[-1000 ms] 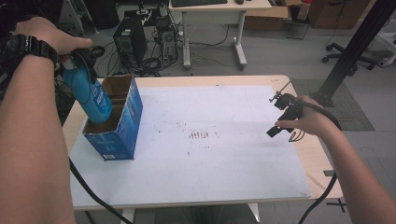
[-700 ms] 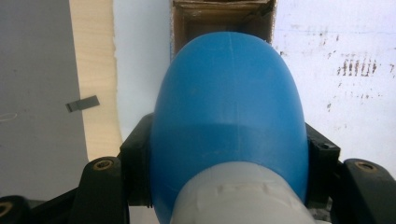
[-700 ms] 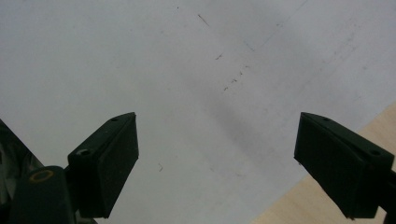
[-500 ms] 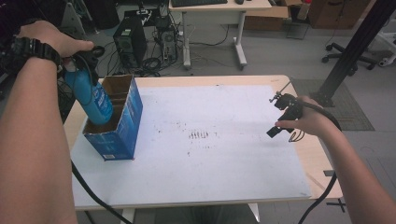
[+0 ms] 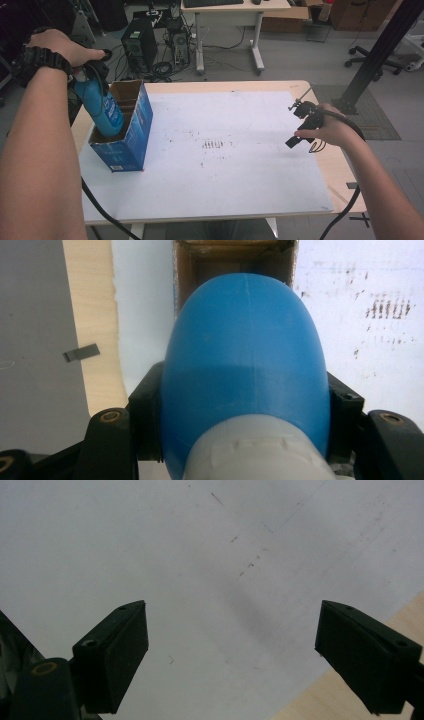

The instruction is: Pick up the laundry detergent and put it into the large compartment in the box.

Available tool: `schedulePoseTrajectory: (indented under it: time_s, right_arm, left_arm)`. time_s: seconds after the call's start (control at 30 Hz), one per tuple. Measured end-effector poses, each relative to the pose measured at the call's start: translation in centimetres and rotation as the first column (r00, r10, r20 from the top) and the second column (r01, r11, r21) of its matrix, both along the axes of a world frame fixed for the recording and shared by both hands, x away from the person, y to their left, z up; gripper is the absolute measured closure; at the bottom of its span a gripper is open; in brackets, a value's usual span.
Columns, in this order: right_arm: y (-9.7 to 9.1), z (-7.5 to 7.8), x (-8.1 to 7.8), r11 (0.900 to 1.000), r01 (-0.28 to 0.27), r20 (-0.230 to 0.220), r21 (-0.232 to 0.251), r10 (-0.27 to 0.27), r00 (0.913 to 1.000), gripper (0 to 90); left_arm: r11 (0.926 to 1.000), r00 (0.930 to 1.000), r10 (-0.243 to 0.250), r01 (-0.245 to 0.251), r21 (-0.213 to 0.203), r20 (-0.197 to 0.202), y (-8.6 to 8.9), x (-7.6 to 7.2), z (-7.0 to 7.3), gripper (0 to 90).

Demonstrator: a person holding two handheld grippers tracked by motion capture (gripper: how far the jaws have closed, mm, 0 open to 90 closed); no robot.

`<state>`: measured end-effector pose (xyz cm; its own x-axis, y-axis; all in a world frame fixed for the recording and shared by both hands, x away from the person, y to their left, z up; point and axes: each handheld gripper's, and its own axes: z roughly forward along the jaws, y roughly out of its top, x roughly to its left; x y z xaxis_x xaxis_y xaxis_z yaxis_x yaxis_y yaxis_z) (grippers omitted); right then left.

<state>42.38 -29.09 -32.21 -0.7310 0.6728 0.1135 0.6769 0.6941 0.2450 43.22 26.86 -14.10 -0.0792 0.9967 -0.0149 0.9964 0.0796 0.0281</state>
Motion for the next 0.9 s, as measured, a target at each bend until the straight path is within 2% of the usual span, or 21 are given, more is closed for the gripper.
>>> schedulePoseTrajectory:
  time_s: [0.13, 0.43, 0.9]
  right_arm:
    - [0.0, -0.1, 0.0, 1.0000, -0.002, -0.002, 0.000, 0.002, 1.0000, 13.7]
    - [0.0, -0.2, -0.1, 1.0000, -0.003, -0.003, -0.002, 0.003, 1.0000, 13.7]
    - [0.2, -0.5, -0.2, 1.0000, -0.007, -0.007, -0.004, 0.007, 0.9999, 13.6]
  left_arm:
    - [1.0000, 1.0000, -0.005, 0.005, 0.000, 0.004, -0.1, 0.1, -0.4, 37.4]
    - [0.9997, 0.9997, -0.023, 0.023, -0.004, -0.013, -0.5, 0.4, -1.6, 37.4]
    - [0.9996, 0.9994, -0.026, 0.026, -0.009, -0.023, -0.5, 0.6, -3.2, 37.4]
